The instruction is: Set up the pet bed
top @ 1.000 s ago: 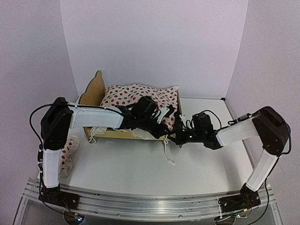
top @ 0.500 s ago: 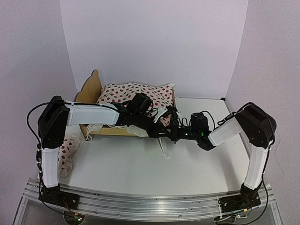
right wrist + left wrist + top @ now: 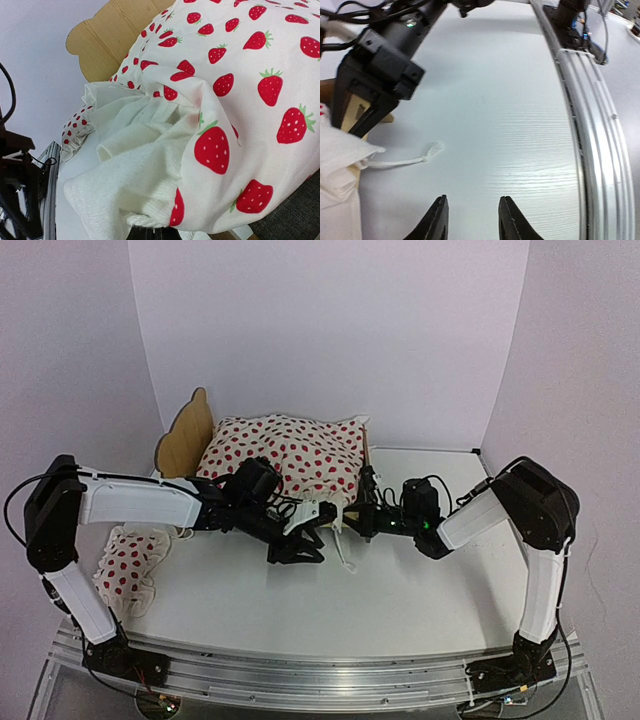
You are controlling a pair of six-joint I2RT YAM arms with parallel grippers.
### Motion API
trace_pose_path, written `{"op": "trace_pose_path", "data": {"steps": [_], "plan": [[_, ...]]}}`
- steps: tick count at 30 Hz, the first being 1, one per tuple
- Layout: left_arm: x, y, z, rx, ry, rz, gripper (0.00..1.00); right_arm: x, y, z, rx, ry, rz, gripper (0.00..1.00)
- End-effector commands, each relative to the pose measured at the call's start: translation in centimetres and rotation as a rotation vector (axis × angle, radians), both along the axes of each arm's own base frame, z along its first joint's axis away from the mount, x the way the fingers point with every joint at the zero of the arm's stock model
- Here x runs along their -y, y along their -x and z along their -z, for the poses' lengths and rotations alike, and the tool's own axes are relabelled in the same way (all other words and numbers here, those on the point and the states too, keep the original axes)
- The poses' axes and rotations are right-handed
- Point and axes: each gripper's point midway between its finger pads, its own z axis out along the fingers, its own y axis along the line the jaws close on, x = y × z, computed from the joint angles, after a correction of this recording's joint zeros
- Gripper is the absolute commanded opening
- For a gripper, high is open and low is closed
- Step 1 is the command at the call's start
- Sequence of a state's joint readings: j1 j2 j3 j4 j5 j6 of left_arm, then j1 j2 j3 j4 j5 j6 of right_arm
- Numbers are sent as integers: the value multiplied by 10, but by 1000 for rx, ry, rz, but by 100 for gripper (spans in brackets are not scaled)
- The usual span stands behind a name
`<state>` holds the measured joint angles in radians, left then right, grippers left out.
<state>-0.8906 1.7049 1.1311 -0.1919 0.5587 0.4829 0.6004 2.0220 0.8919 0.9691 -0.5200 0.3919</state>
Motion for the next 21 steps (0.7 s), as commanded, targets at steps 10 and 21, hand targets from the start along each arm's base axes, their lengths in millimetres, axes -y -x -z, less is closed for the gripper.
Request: {"op": "trace_pose_path", "data": {"steps": [10,21], "plan": [[0,-114,34,382,77,-317,28,9,13,47,-155,149,10,0],[18,-135,6,474,186,-283,21,2,24,42,-120,161,-33,0]]}}
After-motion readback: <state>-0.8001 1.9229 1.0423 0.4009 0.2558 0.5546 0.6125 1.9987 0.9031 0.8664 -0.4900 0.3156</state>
